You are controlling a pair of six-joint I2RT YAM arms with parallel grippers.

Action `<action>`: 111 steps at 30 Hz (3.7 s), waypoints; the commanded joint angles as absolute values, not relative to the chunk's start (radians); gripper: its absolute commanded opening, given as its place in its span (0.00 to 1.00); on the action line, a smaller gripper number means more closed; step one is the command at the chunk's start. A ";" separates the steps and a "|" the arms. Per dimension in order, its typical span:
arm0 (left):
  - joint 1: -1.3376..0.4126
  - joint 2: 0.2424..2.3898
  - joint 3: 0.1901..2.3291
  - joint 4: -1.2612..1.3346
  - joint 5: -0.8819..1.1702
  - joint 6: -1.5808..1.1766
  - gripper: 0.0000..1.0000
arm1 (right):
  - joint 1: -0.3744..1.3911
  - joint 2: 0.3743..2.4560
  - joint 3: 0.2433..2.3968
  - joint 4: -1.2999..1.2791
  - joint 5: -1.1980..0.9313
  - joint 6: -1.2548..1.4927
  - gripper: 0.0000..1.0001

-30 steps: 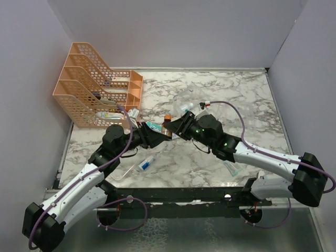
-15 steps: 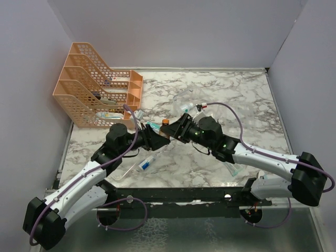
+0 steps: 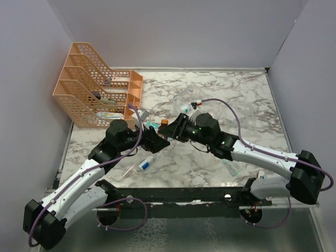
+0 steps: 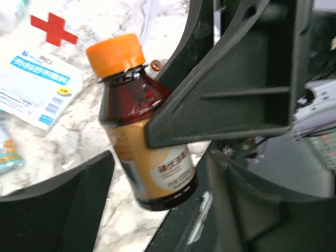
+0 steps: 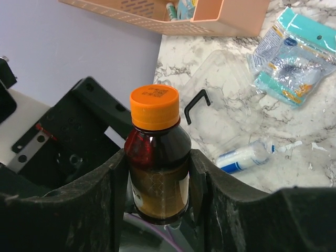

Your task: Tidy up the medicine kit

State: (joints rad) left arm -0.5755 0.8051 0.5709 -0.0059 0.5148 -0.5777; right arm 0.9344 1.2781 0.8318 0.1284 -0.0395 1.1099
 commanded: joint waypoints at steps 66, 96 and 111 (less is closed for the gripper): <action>-0.578 0.526 0.630 -0.280 -0.135 -0.475 0.99 | 0.589 1.938 1.465 -0.619 0.391 1.488 0.37; -0.577 0.553 0.638 -0.294 -0.157 -0.472 0.99 | 0.574 1.892 1.412 -0.442 0.297 1.233 0.58; -0.578 0.639 0.649 -0.302 -0.099 -0.470 0.99 | 0.572 1.502 1.304 -0.407 0.196 0.752 0.67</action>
State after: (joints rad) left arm -0.5781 0.6178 0.6315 -0.3012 -0.1337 -0.4759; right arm 0.5785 1.6081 1.3628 -0.4603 0.3016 1.0107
